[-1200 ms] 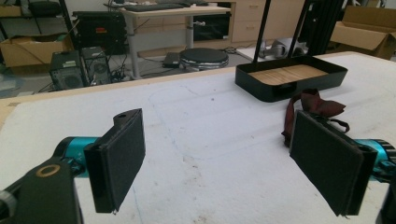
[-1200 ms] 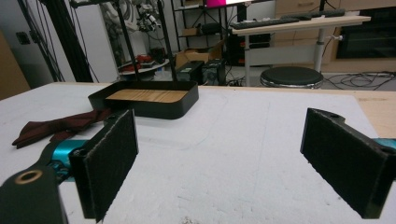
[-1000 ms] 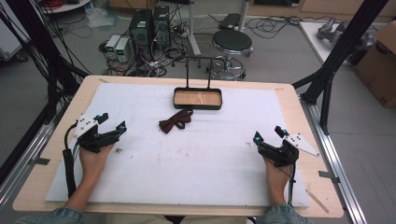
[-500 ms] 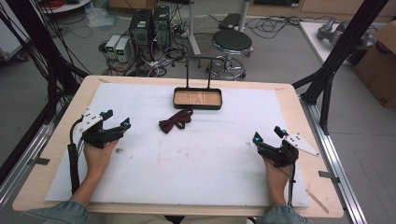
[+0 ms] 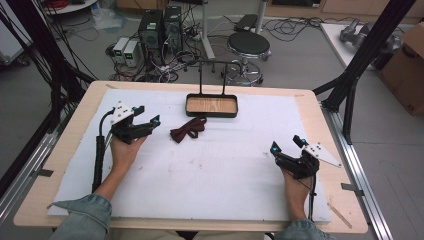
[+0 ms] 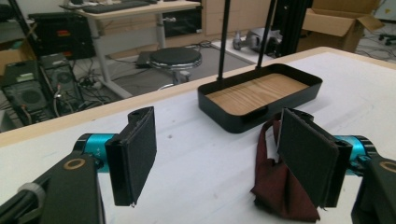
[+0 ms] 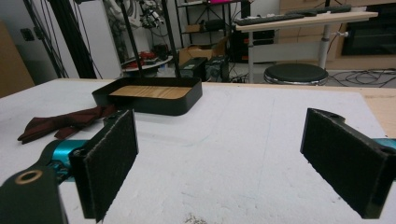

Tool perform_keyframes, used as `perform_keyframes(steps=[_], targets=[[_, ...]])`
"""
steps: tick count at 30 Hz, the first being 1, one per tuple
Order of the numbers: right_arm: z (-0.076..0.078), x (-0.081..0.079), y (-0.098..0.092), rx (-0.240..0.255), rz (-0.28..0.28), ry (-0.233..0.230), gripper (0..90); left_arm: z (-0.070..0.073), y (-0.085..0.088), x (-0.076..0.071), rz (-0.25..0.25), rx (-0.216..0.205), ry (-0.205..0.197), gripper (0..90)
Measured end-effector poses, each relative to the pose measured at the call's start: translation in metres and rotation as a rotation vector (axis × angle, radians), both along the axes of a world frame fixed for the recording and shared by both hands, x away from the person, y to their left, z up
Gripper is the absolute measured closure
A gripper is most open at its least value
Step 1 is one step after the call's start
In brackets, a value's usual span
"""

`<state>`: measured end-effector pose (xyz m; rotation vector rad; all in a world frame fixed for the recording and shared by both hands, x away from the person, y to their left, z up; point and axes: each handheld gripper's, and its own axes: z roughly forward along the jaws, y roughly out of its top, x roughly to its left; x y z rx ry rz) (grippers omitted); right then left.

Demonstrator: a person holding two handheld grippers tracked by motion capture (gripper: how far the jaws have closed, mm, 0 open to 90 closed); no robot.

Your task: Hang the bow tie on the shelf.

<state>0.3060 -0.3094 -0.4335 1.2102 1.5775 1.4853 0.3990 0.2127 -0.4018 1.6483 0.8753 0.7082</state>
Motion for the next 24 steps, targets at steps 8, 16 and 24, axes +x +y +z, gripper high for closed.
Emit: perform_keyframes(steps=[8, 16, 24], targets=[[0.0, 0.0, 0.0, 0.007, -0.002, 0.007, 10.3, -0.011, -0.028, 0.014, -0.027, 0.048, 0.0, 33.7], [0.0, 0.0, 0.0, 0.006, -0.002, 0.005, 10.4, -0.02, -0.053, 0.02, -0.05, 0.079, 0.042, 34.4], [-0.001, 0.001, 0.0, 0.007, 0.001, 0.006, 10.4, -0.024, -0.074, 0.033, -0.086, 0.109, 0.075, 36.1]])
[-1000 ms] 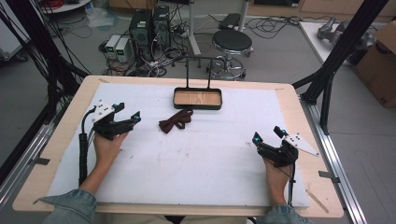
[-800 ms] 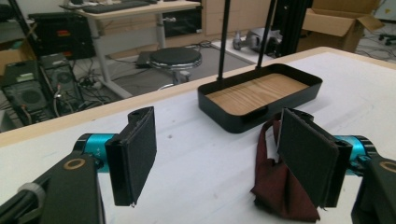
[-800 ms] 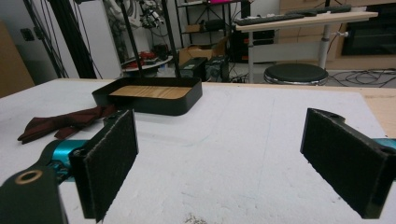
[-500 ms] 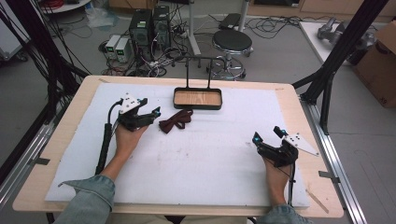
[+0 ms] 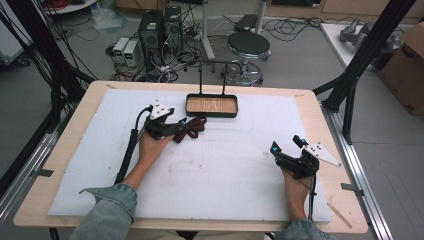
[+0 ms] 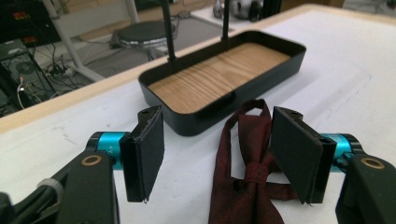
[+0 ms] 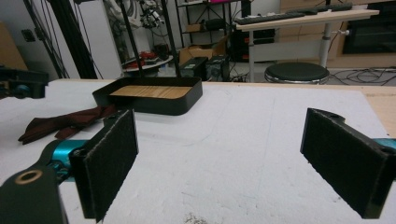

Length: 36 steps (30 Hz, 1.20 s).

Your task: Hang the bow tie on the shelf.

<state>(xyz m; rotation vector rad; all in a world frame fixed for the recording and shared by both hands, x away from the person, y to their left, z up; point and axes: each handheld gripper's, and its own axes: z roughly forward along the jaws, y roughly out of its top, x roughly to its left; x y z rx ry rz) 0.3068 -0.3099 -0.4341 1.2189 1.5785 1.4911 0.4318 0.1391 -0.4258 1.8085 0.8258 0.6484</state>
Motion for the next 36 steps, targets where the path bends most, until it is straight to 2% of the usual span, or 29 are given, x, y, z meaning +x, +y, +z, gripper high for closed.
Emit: perform_keyframes(steps=[2, 3, 4, 5, 7, 11, 14, 17, 20, 24, 27, 29, 34, 36], targets=[[0.0, 0.0, 0.0, 0.0, 0.0, 0.0, 10.4, -0.005, -0.007, 0.005, -0.015, 0.029, 0.025, 38.5], [0.0, 0.0, 0.0, 0.001, 0.001, 0.0, 10.4, -0.005, -0.007, 0.005, -0.015, 0.029, 0.025, 39.5], [0.0, 0.0, 0.0, 0.001, 0.002, 0.0, 10.4, -0.009, -0.011, 0.007, -0.02, 0.057, 0.039, 40.7], [0.0, 0.0, 0.0, 0.001, 0.002, 0.0, 10.4, -0.009, -0.011, 0.007, -0.02, 0.057, 0.039, 42.6], [0.0, 0.0, 0.0, 0.003, 0.001, 0.001, 10.4, -0.014, -0.014, 0.009, -0.037, 0.093, 0.055, 47.2], [0.0, 0.0, 0.0, 0.002, 0.003, 0.001, 10.4, -0.016, -0.016, 0.009, -0.05, 0.102, 0.06, 54.2], [0.0, 0.0, 0.0, 0.004, 0.001, 0.001, 10.4, -0.017, -0.018, 0.009, -0.068, 0.125, 0.07, 58.5], [0.0, 0.0, 0.0, 0.002, 0.001, 0.001, 10.4, -0.018, -0.019, 0.009, -0.071, 0.142, 0.072, 58.6], [0.0, 0.0, 0.0, 0.002, 0.003, 0.002, 10.4, -0.018, -0.019, 0.01, -0.077, 0.132, 0.083, 59.4], [0.0, 0.0, 0.0, 0.002, 0.003, 0.003, 10.4, -0.017, -0.019, 0.009, -0.088, 0.112, 0.089, 55.9], [0.0, 0.0, 0.0, 0.004, 0.004, 0.004, 10.4, -0.017, -0.02, 0.009, -0.093, 0.117, 0.085, 56.5], [0.0, 0.0, 0.001, 0.006, 0.003, 0.008, 10.4, -0.018, -0.02, 0.009, -0.101, 0.125, 0.095, 57.0], [0.0, 0.0, 0.0, 0.004, 0.004, 0.007, 10.4, -0.023, -0.025, 0.009, -0.117, 0.184, 0.127, 63.5], [0.0, 0.0, 0.0, 0.002, 0.003, 0.006, 10.4, -0.023, -0.026, 0.01, -0.128, 0.193, 0.136, 65.5]])
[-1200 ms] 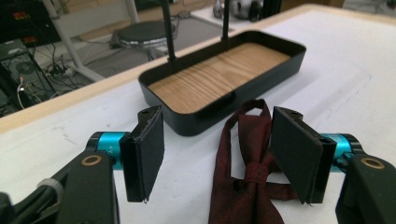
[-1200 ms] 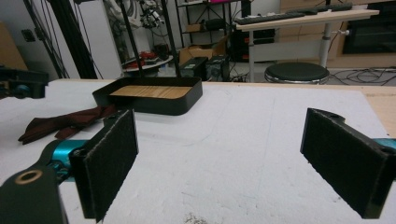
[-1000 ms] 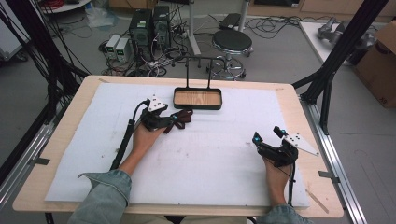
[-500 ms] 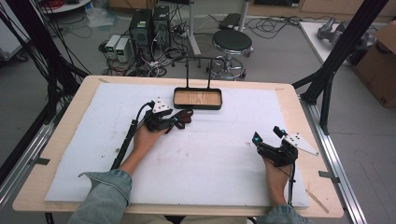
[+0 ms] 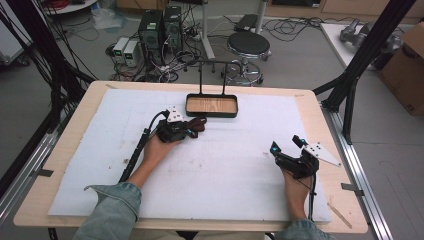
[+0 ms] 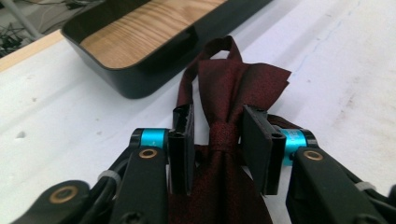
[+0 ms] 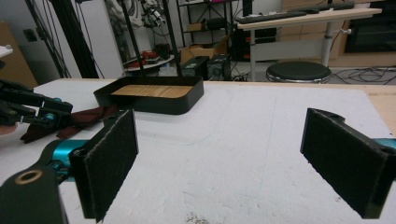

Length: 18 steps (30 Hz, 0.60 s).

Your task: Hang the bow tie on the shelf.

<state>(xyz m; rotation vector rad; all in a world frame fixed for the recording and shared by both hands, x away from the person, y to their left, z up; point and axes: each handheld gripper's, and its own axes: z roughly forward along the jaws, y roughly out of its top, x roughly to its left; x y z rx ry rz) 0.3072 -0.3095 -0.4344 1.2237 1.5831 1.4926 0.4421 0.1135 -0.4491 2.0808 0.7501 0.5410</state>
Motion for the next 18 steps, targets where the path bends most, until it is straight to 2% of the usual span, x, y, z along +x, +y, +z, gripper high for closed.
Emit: perform_keyframes(steps=[3, 6, 8, 9, 10, 11, 13, 14, 17, 18], targets=[[0.0, 0.0, 0.0, -0.001, 0.0, 0.002, 10.4, 0.0, 0.0, 0.001, -0.006, -0.005, 0.008, 74.3], [0.0, 0.0, 0.0, 0.0, -0.001, 0.003, 10.4, 0.001, 0.002, 0.001, -0.009, -0.018, 0.018, 76.2], [0.0, 0.0, 0.0, 0.001, 0.001, 0.003, 10.4, 0.005, 0.005, 0.001, -0.009, -0.051, 0.027, 76.4], [0.0, 0.0, 0.0, 0.001, 0.001, 0.003, 10.4, 0.005, 0.005, 0.001, -0.009, -0.051, 0.027, 76.5], [0.0, 0.0, 0.0, 0.001, 0.001, 0.003, 10.4, 0.011, 0.007, -0.001, -0.017, -0.091, 0.021, 76.5], [0.0, 0.0, 0.0, 0.001, 0.001, 0.003, 10.4, 0.011, 0.007, -0.001, -0.017, -0.091, 0.021, 76.6], [0.0, 0.0, 0.0, 0.0, 0.001, 0.003, 10.4, 0.024, 0.009, -0.002, -0.046, -0.138, 0.001, 76.5], [0.0, 0.0, 0.0, 0.0, 0.001, 0.003, 10.4, 0.024, 0.009, -0.002, -0.046, -0.138, 0.001, 76.6], [0.0, 0.0, 0.0, -0.001, -0.001, 0.003, 10.4, 0.043, 0.01, 0.001, -0.079, -0.187, -0.011, 76.5], [0.0, 0.0, 0.0, -0.001, -0.001, 0.004, 10.4, 0.043, 0.01, 0.001, -0.079, -0.187, -0.011, 76.5]])
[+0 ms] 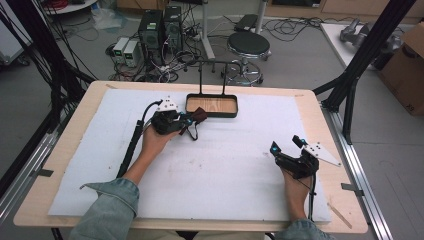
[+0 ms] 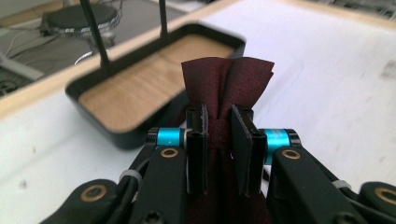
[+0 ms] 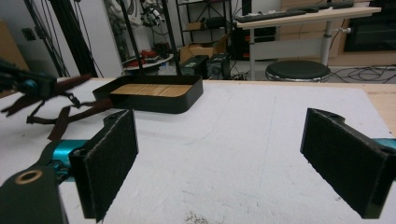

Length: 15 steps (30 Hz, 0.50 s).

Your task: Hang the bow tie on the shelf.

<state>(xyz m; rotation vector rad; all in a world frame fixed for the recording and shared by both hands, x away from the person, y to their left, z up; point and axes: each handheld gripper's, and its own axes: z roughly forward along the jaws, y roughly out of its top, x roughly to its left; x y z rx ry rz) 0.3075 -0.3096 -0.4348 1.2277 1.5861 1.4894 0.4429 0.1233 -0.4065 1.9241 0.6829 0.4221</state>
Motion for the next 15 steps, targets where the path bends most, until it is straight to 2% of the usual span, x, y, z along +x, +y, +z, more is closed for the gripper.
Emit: perform_keyframes(steps=[2, 3, 5, 8, 10, 12, 15], targets=[[0.0, 0.0, 0.0, 0.003, 0.0, 0.003, 10.4, 0.013, -0.001, 0.003, -0.001, -0.03, -0.017, 76.5], [0.0, 0.0, 0.0, 0.003, 0.0, 0.003, 10.4, 0.013, -0.001, 0.003, -0.001, -0.03, -0.017, 76.5], [0.0, 0.0, 0.0, 0.003, 0.0, 0.002, 10.4, 0.026, 0.0, 0.008, -0.007, -0.048, -0.042, 76.5], [0.0, 0.0, -0.001, 0.004, 0.002, 0.001, 10.4, 0.033, 0.0, 0.01, -0.004, -0.065, -0.053, 76.5], [0.0, 0.0, -0.001, 0.005, 0.003, 0.001, 10.4, 0.044, 0.002, 0.015, 0.004, -0.087, -0.074, 76.5], [0.0, 0.0, -0.001, 0.004, 0.004, 0.001, 10.4, 0.047, 0.003, 0.016, 0.008, -0.092, -0.079, 76.5], [0.0, 0.0, -0.001, 0.005, 0.005, 0.002, 10.4, 0.058, 0.008, 0.023, 0.02, -0.124, -0.092, 76.5]])
